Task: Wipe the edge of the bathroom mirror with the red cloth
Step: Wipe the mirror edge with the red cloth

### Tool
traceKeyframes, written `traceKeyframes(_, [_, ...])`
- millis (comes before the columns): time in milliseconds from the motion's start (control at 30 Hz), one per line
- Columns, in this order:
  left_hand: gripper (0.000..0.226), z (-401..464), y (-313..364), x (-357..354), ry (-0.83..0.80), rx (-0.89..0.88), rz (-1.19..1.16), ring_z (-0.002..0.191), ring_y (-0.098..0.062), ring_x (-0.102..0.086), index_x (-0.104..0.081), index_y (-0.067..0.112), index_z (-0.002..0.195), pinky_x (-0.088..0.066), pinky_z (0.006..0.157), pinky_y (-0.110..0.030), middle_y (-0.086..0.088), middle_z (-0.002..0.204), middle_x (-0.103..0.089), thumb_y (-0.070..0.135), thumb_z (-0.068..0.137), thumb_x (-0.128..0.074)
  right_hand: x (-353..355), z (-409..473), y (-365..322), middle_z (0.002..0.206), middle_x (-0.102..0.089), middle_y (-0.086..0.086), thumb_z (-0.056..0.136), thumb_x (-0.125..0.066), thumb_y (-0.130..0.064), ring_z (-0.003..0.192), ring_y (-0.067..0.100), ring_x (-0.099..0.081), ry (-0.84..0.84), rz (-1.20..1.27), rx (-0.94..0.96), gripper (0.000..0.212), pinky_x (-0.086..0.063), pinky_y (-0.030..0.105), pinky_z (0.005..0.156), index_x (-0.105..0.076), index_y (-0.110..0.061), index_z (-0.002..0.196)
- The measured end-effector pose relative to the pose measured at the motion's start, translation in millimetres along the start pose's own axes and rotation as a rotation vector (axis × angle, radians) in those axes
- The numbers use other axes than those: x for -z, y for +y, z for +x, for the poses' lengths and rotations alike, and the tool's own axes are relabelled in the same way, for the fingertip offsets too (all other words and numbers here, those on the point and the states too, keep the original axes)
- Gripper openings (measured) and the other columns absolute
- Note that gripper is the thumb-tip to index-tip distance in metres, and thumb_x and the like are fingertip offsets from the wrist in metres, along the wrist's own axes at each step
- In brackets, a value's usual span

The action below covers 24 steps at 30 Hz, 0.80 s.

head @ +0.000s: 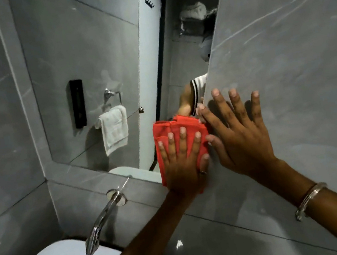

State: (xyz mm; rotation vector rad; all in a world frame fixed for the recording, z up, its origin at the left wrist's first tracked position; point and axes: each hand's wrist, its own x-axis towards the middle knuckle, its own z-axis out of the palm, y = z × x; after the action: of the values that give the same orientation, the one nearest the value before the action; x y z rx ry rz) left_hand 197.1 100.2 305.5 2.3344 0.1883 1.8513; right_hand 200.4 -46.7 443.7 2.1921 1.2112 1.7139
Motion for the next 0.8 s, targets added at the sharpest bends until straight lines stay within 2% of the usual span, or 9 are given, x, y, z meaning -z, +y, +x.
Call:
traceKeyframes(100, [0.062,11,14,3,-0.031,0.008,-0.004,0.161,-0.033,-0.01,-0.017,0.029,0.163,-0.021,0.125,-0.064,-0.004,0.175,-0.003,0.047,0.106,-0.031,8,8,22,0.172,-0.012,0.013,0.105,-0.03,-0.052,0.162,0.028,0.006,-0.02,-0.023,-0.062,0.067,0.012,0.057,0.128,-0.034,-0.018,0.163])
traceKeyframes(200, [0.063,53,15,8,-0.071,-0.036,0.044,0.162,-0.032,-0.005,-0.012,0.027,0.164,-0.013,0.127,-0.061,-0.005,0.175,0.0,0.05,0.107,-0.024,15,30,43,0.175,-0.003,0.009,0.104,-0.025,-0.055,0.162,0.025,0.016,-0.008,-0.015,-0.114,0.071,0.008,0.06,0.128,-0.023,-0.021,0.166])
traceKeyframes(300, [0.065,141,23,25,-0.072,-0.079,0.049,0.162,-0.031,-0.001,-0.007,0.024,0.165,-0.004,0.129,-0.059,-0.006,0.175,0.002,0.054,0.107,-0.016,20,63,60,0.176,-0.001,0.01,0.102,-0.034,-0.051,0.163,0.027,0.012,0.058,0.013,-0.121,0.072,0.0,0.065,0.128,-0.02,-0.021,0.167])
traceKeyframes(433, [0.074,250,31,51,-0.006,-0.178,0.045,0.162,-0.03,0.005,-0.001,0.024,0.165,-0.002,0.129,-0.058,-0.006,0.175,0.005,0.064,0.103,-0.009,29,115,80,0.176,-0.003,0.009,0.105,-0.025,-0.053,0.163,0.027,0.011,0.137,0.017,-0.148,0.069,0.005,0.059,0.13,-0.015,-0.024,0.167])
traceKeyframes(500, [0.083,299,32,64,0.015,-0.203,0.078,0.161,-0.031,0.008,0.0,0.021,0.165,0.001,0.13,-0.058,-0.006,0.174,0.01,0.071,0.1,-0.016,39,140,90,0.176,-0.004,0.009,0.106,-0.017,-0.055,0.163,0.025,0.011,0.177,0.022,-0.176,0.069,0.008,0.056,0.13,-0.019,-0.023,0.167])
traceKeyframes(600, [0.089,369,42,85,0.008,-0.185,0.084,0.161,-0.032,0.01,0.0,0.018,0.164,0.0,0.128,-0.061,-0.01,0.174,0.009,0.071,0.098,-0.026,53,166,99,0.174,-0.007,0.01,0.104,-0.023,-0.055,0.161,0.025,0.005,0.211,0.055,-0.216,0.07,0.007,0.055,0.129,-0.025,-0.021,0.165])
traceKeyframes(733, [0.09,413,49,96,0.016,-0.177,0.058,0.161,-0.032,0.01,-0.001,0.017,0.164,0.004,0.129,-0.059,-0.011,0.174,0.007,0.071,0.096,-0.024,65,182,104,0.173,-0.007,0.01,0.103,-0.028,-0.053,0.161,0.03,0.0,0.242,0.064,-0.222,0.069,0.001,0.057,0.129,-0.021,-0.022,0.164])
traceKeyframes(800, [0.084,411,50,95,0.019,-0.155,0.047,0.161,-0.03,0.011,0.001,0.017,0.164,0.005,0.129,-0.057,-0.009,0.174,0.008,0.065,0.101,-0.027,69,177,103,0.172,-0.003,0.008,0.103,-0.028,-0.052,0.161,0.029,0.002,0.251,0.087,-0.264,0.069,-0.001,0.057,0.13,-0.025,-0.02,0.164])
